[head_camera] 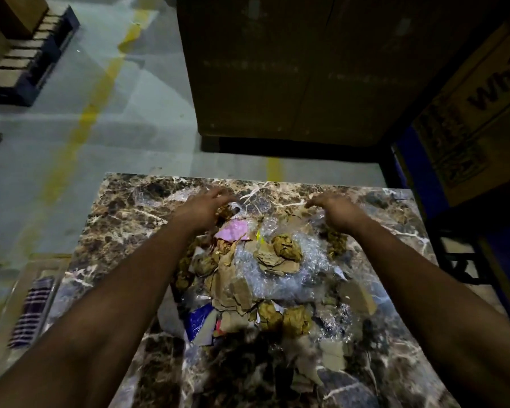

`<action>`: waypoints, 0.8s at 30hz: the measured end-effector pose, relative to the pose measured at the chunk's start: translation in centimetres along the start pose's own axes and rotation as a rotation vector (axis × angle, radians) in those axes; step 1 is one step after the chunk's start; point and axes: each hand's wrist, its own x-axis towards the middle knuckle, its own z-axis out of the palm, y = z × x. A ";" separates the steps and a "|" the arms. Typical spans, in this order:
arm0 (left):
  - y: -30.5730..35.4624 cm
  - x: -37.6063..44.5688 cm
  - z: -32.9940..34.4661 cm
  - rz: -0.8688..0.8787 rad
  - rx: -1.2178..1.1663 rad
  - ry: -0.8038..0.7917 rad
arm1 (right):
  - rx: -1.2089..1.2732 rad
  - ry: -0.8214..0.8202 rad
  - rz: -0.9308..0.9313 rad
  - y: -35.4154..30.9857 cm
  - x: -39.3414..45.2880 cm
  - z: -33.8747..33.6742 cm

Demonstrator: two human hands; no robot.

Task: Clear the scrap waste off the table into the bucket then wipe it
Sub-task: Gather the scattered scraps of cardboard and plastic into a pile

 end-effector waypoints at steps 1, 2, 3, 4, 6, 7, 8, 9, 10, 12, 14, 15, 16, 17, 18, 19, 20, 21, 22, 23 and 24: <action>-0.1 0.4 0.4 0.008 0.015 -0.032 | -0.002 -0.050 -0.032 -0.1 0.5 0.3; -0.3 0.7 0.9 0.024 0.034 -0.029 | -0.019 -0.088 -0.071 -0.1 1.0 0.7; -0.4 0.9 1.4 0.048 0.050 0.004 | -0.070 -0.120 -0.112 0.0 1.6 1.2; -0.6 0.8 1.7 0.058 0.048 0.040 | -0.127 -0.154 -0.133 0.4 1.9 1.7; -1.0 -0.2 1.9 0.008 0.020 0.099 | -0.202 -0.194 -0.176 1.7 2.0 2.8; -1.2 -1.0 1.8 -0.035 0.004 0.137 | -0.232 -0.201 -0.188 2.7 2.0 3.3; -1.4 -2.0 1.7 -0.080 -0.012 0.190 | -0.157 -0.240 -0.159 3.5 1.8 3.5; -1.6 -3.1 1.6 -0.130 -0.038 0.261 | -0.130 -0.251 -0.113 4.3 1.4 3.4; -1.7 -4.5 1.4 -0.185 -0.083 0.344 | -0.136 -0.213 -0.069 5.2 0.8 3.2; -1.8 -7.6 1.6 -0.285 -0.232 0.502 | -0.147 -0.183 -0.077 7.2 -0.5 2.8; -1.1 -11.1 2.2 -0.366 -0.426 0.602 | -0.078 -0.162 -0.054 8.7 -2.8 2.9; -0.4 -13.1 3.0 -0.405 -0.507 0.647 | -0.025 -0.140 -0.031 9.2 -4.3 3.3; 0.6 -15.2 3.7 -0.449 -0.565 0.700 | 0.028 -0.105 -0.006 9.5 -6.1 3.7; 1.8 -17.3 4.9 -0.512 -0.599 0.750 | 0.088 -0.054 0.022 9.6 -7.7 4.4; 3.5 -19.5 6.1 -0.593 -0.620 0.790 | 0.138 -0.007 0.050 9.6 -9.5 5.3; 5.4 -21.6 7.6 -0.682 -0.631 0.819 | 0.181 0.027 0.079 9.7 -11.2 6.5; 7.7 -23.6 9.1 -0.762 -0.638 0.830 | 0.213 0.059 0.107 9.8 -12.8 8.0; 10.2 -25.5 10.5 -0.820 -0.640 0.831 | 0.246 0.092 0.136 9.9 -14.5 9.6; 12.6 -27.1 11.7 -0.847 -0.641 0.819 | 0.267 0.118 0.164 9.9 -15.9 11.1; 14.9 -28.4 12.8 -0.846 -0.629 0.797 | 0.260 0.134 0.198 9.5 -17.3 12.4; 17.0 -29.5 13.7 -0.821 -0.615 0.769 | 0.240 0.148 0.233 8.8 -18.7 13.4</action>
